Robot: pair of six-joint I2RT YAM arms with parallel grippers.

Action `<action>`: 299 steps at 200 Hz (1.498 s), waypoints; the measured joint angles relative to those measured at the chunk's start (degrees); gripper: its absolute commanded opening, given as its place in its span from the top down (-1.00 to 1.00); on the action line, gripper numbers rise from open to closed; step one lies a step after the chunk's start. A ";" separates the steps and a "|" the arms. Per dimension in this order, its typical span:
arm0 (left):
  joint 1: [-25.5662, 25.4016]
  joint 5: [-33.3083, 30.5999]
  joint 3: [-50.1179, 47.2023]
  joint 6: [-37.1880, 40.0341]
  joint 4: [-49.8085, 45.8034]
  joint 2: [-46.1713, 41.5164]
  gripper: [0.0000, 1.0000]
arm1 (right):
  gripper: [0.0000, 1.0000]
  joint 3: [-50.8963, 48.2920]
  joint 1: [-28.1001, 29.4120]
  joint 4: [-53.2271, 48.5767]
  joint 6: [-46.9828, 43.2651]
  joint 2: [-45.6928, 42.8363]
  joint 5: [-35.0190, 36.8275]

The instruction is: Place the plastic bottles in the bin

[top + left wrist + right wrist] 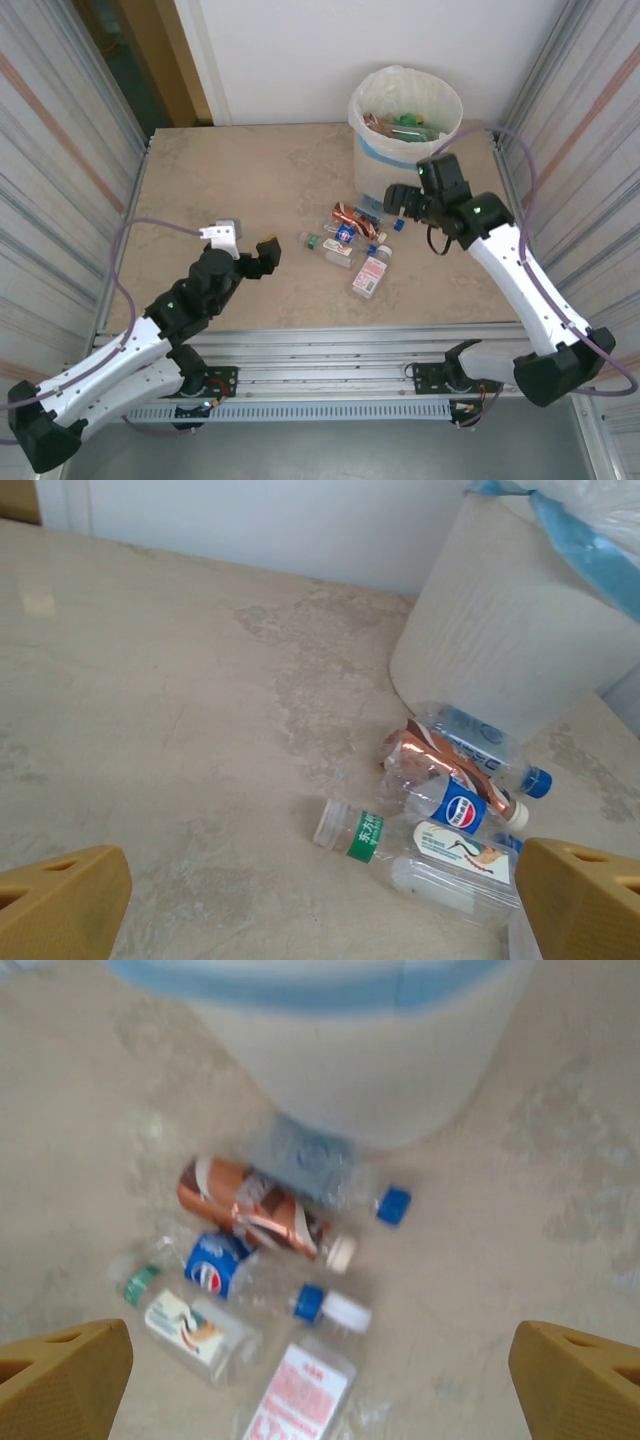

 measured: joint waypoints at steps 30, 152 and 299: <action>0.20 -1.40 -0.52 -3.19 -0.44 0.55 -0.97 | -0.97 -9.33 5.25 -0.37 6.47 -1.68 0.07; 0.26 -3.52 -0.72 -10.58 -4.74 2.03 -0.97 | -0.96 -17.84 15.23 8.81 18.86 17.14 -7.39; 0.61 -5.18 -2.80 -13.33 -6.32 -0.35 -0.98 | -0.77 -18.23 13.51 13.00 18.62 25.35 -8.22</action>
